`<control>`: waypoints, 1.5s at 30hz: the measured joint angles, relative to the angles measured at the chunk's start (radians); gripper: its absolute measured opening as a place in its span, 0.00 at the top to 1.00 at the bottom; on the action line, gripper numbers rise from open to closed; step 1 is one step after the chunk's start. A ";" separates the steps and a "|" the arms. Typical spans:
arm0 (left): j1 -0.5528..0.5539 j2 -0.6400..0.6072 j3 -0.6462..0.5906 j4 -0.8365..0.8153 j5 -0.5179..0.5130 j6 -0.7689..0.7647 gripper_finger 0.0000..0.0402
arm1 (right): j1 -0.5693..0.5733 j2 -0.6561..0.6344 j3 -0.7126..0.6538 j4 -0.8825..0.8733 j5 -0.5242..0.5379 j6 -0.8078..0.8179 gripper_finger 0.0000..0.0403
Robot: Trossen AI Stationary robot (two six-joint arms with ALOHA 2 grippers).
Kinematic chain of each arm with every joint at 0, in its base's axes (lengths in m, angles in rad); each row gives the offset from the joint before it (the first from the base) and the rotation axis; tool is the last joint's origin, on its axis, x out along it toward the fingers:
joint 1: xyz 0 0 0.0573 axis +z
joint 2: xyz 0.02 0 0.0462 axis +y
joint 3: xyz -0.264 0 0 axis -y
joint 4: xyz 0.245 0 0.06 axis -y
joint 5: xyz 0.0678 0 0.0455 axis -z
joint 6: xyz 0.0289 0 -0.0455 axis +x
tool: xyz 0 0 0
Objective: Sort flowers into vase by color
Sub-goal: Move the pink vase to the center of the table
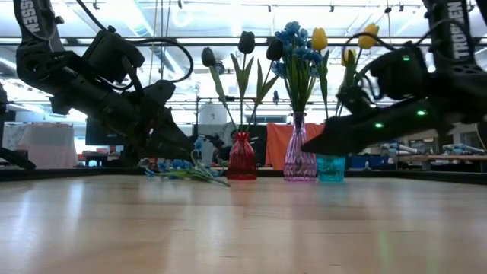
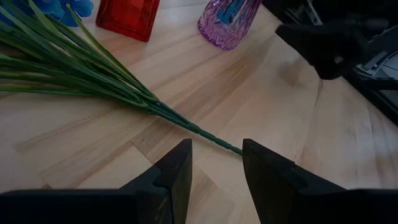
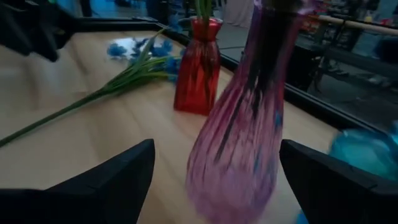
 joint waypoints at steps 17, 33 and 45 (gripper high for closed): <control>0.000 0.000 0.000 0.005 0.026 0.031 0.63 | -0.104 0.044 0.197 -0.206 -0.045 -0.001 0.13; 0.000 0.000 0.000 0.004 0.029 0.034 0.63 | -0.099 0.040 0.202 -0.244 -0.041 0.041 0.39; 0.000 0.000 0.000 0.005 0.032 0.029 0.63 | 0.024 0.032 0.199 -0.260 -0.034 0.105 0.37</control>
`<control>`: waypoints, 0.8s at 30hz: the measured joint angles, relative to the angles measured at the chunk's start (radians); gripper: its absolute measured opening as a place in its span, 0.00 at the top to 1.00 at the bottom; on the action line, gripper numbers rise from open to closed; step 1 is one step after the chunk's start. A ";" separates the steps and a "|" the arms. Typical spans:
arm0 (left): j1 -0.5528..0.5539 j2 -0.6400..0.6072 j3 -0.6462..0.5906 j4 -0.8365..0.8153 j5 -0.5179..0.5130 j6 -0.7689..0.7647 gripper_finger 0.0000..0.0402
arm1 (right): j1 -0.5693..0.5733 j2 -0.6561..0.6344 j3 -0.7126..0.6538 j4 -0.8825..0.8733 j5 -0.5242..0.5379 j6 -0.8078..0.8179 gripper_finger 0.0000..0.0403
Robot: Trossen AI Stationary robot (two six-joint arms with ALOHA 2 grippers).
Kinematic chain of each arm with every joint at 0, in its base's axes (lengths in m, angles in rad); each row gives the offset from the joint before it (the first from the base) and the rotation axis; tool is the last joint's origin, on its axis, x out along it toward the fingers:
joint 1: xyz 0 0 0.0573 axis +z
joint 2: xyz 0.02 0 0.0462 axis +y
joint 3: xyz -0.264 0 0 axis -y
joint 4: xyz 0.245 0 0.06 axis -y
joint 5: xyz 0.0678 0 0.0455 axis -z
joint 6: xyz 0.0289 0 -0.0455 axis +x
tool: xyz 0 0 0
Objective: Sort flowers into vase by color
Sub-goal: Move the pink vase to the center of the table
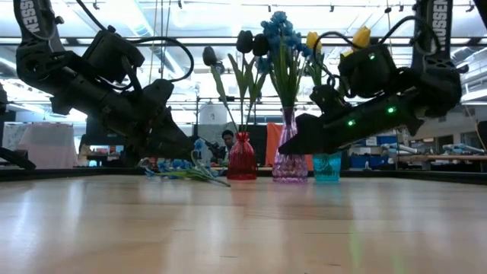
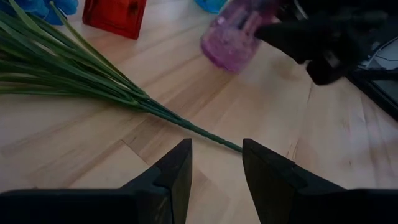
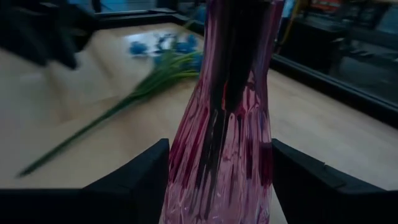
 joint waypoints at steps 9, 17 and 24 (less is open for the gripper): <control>0.000 0.000 0.000 0.000 0.011 -0.113 0.63 | 0.157 -0.064 -0.038 -0.024 0.043 0.016 0.36; -0.019 0.000 0.025 -0.029 -0.156 -0.285 0.63 | 0.245 -0.084 -0.045 -0.048 0.051 -0.023 0.36; -0.019 0.103 0.150 -0.120 -0.183 -0.300 0.63 | 0.268 -0.087 -0.042 -0.087 0.095 0.001 0.36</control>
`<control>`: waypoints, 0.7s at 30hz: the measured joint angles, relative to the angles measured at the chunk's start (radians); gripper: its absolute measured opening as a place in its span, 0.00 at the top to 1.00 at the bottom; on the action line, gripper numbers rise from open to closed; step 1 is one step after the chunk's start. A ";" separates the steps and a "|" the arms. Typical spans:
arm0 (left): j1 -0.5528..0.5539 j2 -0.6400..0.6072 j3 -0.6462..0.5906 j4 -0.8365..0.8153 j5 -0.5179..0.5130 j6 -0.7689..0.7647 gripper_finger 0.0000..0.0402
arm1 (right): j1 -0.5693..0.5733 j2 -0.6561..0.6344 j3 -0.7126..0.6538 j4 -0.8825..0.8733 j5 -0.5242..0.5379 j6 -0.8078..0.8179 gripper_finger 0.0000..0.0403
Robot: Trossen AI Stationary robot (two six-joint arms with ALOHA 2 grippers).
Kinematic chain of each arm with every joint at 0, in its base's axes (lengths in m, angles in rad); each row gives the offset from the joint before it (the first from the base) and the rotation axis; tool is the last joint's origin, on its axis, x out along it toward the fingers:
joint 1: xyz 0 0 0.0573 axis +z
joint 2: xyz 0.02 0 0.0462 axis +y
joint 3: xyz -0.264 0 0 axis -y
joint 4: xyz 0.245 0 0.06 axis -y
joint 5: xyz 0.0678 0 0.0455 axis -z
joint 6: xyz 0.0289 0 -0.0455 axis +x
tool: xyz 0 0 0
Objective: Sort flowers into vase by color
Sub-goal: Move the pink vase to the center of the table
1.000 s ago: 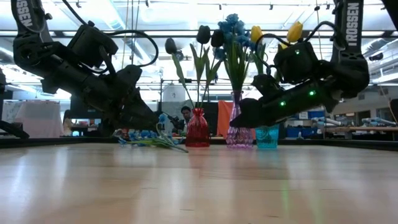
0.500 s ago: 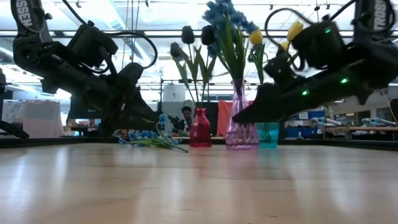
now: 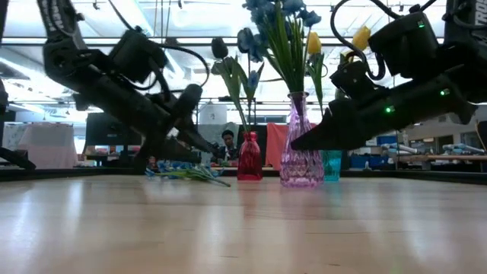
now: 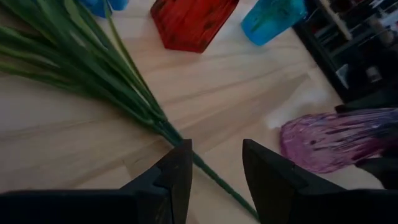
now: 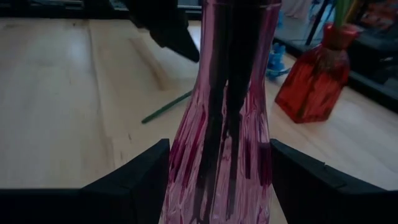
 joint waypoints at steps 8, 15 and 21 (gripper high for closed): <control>0.002 0.131 0.045 0.003 -0.005 -0.091 0.63 | 0.058 0.002 -0.003 0.071 0.123 -0.144 0.36; 0.003 0.114 0.043 0.001 0.019 -0.105 0.63 | 0.086 -0.064 -0.001 0.103 0.141 -0.174 0.36; 0.004 0.122 0.046 -0.034 -0.015 -0.178 0.63 | 0.147 -0.107 -0.019 0.053 0.159 -0.107 0.36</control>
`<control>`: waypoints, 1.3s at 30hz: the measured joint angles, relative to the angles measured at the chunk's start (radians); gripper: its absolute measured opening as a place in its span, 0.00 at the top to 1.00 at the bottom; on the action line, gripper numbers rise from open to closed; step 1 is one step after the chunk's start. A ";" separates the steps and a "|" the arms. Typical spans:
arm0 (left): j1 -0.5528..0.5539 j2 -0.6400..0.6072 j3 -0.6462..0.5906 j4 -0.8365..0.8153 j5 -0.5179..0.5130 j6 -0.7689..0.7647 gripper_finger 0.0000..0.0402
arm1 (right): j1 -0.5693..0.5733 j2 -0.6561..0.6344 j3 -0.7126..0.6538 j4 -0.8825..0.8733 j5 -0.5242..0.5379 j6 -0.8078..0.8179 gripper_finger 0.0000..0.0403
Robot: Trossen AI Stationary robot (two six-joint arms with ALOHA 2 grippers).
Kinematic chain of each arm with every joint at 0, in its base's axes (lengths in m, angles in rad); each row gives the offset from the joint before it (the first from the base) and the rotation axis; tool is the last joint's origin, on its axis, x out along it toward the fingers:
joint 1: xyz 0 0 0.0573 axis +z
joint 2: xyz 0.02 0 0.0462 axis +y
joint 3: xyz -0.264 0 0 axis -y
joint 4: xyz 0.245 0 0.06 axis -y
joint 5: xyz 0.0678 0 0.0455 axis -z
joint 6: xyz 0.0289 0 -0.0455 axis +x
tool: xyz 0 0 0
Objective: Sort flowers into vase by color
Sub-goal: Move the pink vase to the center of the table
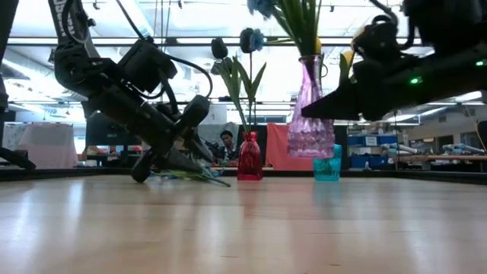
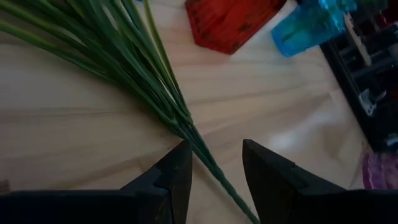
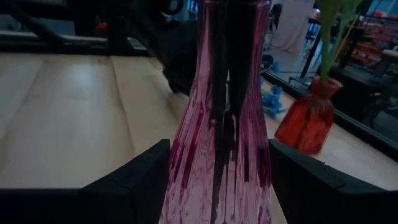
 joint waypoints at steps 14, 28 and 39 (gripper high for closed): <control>0.091 0.000 0.137 -0.150 0.279 0.046 0.63 | 0.095 -0.020 -0.034 -0.035 0.085 0.027 0.36; 0.055 -0.001 0.595 -1.026 0.172 0.651 0.64 | 0.064 -0.020 -0.093 0.007 0.075 0.028 0.36; 0.116 0.008 0.591 -1.029 0.235 1.341 0.64 | 0.058 -0.020 -0.094 0.015 0.021 0.041 0.36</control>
